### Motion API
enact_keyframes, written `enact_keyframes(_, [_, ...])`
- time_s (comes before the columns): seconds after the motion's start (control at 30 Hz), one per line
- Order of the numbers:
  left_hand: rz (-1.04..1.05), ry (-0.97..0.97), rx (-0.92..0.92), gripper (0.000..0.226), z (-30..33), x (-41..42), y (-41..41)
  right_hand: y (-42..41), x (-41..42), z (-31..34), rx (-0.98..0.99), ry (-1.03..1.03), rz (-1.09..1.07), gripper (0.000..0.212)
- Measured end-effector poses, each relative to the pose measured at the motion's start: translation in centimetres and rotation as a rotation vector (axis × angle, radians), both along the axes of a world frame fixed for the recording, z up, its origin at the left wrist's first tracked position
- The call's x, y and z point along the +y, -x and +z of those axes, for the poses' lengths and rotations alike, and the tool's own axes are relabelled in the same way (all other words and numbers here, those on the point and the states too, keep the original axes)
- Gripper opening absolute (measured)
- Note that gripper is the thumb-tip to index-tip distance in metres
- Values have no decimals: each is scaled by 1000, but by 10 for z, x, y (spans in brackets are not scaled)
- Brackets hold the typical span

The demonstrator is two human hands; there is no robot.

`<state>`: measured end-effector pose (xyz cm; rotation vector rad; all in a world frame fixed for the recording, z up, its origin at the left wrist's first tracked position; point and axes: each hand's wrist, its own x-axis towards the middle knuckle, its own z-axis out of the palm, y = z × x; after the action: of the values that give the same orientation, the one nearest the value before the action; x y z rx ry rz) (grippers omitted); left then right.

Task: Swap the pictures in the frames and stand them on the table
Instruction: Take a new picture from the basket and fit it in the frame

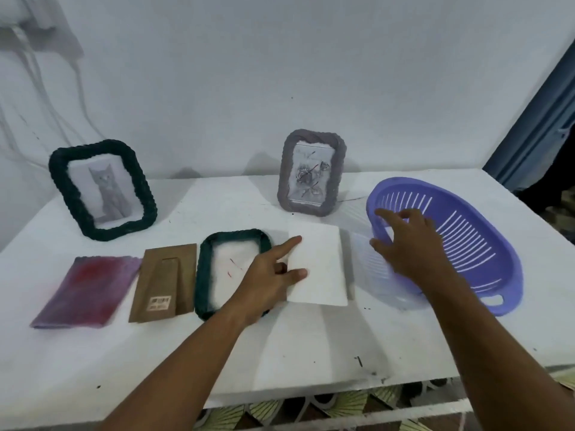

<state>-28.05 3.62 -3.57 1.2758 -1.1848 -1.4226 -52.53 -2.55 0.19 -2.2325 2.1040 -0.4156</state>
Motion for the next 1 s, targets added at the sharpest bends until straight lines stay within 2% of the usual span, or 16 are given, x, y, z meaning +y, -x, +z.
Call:
enact_keyframes(0.1, [-9, -13, -22, 60, -9, -4, 25, 13, 1, -1, -145, -75, 75, 52])
enact_keyframes(0.4, [-16, -100, -37, 69, -26, -33, 93, 22, 3, 16, -294, -22, 86, 48])
enact_keyframes(0.63, [-24, -128, -85, 77, -30, -50, 122, 20, 3, 14, -310, -32, 77, 50])
enact_keyframes(0.9, [-77, -2, -236, 83, -26, -51, 129, 16, 7, 6, -295, -15, 95, 48])
enact_keyframes(1.0, [-96, 76, -332, 68, -21, -50, 128, 15, 7, 3, -289, -9, 85, 47])
